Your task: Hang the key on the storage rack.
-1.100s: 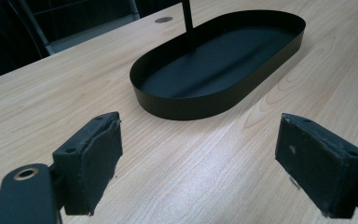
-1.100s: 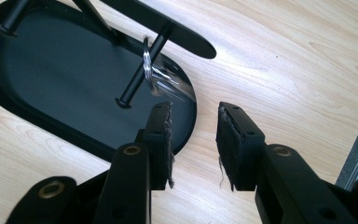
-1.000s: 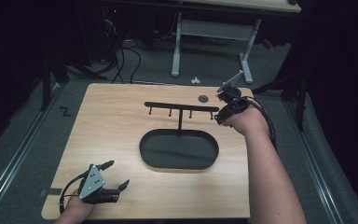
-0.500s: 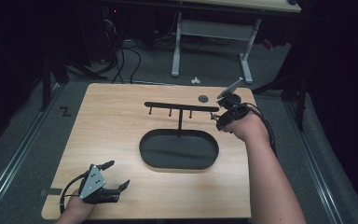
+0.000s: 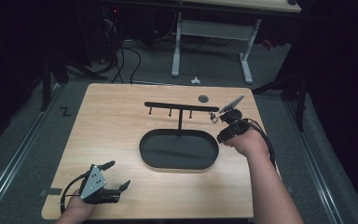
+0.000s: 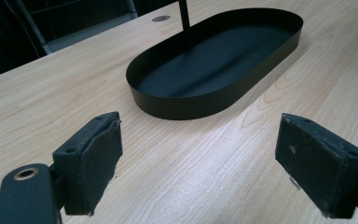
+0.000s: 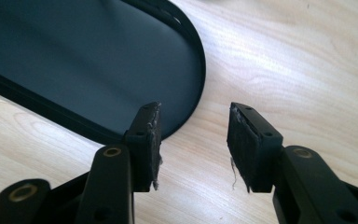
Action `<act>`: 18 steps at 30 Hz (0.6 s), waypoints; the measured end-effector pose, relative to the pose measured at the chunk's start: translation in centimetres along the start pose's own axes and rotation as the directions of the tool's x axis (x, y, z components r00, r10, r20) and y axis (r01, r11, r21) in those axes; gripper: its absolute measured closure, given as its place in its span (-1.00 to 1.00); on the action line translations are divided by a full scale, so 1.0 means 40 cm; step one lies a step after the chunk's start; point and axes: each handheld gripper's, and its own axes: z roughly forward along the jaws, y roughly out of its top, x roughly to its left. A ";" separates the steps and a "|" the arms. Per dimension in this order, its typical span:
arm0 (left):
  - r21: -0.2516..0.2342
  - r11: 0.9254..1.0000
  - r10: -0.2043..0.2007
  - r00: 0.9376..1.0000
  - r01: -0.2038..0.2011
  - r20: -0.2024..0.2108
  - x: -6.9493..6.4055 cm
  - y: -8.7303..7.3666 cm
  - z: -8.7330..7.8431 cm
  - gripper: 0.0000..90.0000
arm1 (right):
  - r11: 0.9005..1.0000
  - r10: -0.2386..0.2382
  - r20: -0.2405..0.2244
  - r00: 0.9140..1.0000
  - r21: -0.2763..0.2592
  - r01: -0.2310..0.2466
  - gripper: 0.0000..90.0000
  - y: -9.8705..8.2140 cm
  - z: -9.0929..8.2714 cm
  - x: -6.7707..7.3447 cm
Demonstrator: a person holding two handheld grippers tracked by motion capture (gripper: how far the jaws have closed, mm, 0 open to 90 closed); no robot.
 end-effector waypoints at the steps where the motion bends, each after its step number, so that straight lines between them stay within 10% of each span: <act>1: 0.001 1.000 -0.001 1.000 0.001 0.001 0.000 0.000 0.000 -0.66 | 1.000 0.008 -0.001 1.000 -0.001 -0.008 0.18 -0.006 0.005 -0.001; 18: 0.014 1.000 0.006 1.000 -0.007 0.004 -0.004 -0.002 0.007 -0.66 | 0.979 0.057 0.042 0.998 -0.199 -0.047 0.00 -0.188 0.111 -0.002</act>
